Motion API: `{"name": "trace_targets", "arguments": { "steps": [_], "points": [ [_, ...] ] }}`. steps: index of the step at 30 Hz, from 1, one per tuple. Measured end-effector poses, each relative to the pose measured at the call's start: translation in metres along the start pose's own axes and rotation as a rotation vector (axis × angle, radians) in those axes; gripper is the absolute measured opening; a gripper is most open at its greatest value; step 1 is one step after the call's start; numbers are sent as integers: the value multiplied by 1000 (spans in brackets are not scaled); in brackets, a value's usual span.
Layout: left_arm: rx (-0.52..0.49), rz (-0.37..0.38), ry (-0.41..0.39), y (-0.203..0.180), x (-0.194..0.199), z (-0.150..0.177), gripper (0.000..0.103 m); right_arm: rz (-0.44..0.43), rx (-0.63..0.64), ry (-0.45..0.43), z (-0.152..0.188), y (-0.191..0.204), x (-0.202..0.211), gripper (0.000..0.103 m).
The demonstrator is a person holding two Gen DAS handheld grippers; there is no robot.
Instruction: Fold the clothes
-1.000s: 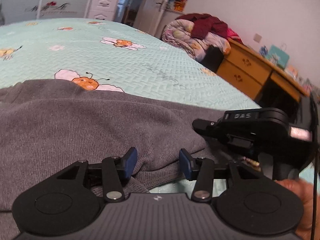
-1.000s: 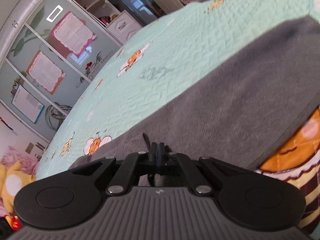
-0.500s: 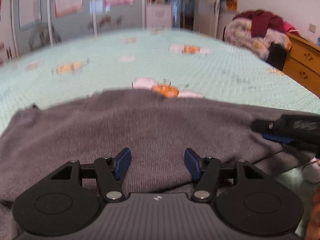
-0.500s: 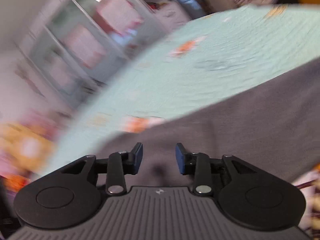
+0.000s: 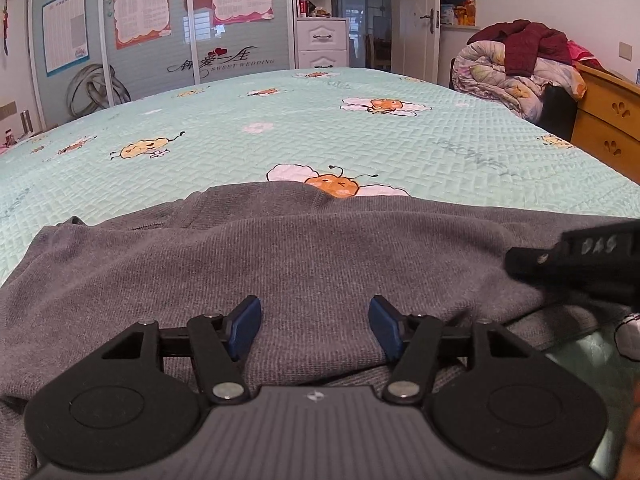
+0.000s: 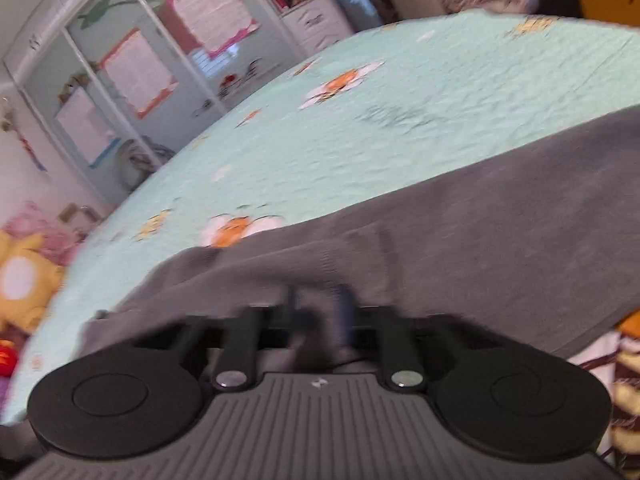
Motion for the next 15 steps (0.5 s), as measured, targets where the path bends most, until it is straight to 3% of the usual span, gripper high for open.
{"name": "trace_targets", "arguments": {
  "steps": [2,3,8,11,12,15],
  "points": [
    [-4,-3,1,0,0,0,64,5,-7,-44,-2,0,11,11],
    [-6,-4,1,0,0,0,64,2,-5,-72,-2,1,15,22],
    [-8,-4,12,0,0,-2,64,-158,-41,-110,-6,5,19,26],
    [-14,-2,30,0,-1,-4,64,-89,2,-38,-2,7,7,33],
    [-15,0,38,1,-1,-5,64,-56,23,-33,-1,8,6,26],
    [-11,14,76,3,-3,-11,65,4,66,-39,-1,11,8,28]
  ]
}}
Point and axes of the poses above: each gripper's, at about its wrist camera, not at the fingertips, and x roughly against the way its jaws point, y to its left, z to its underside, the point moved 2 cm from there along -x, roughly the way its jaws point
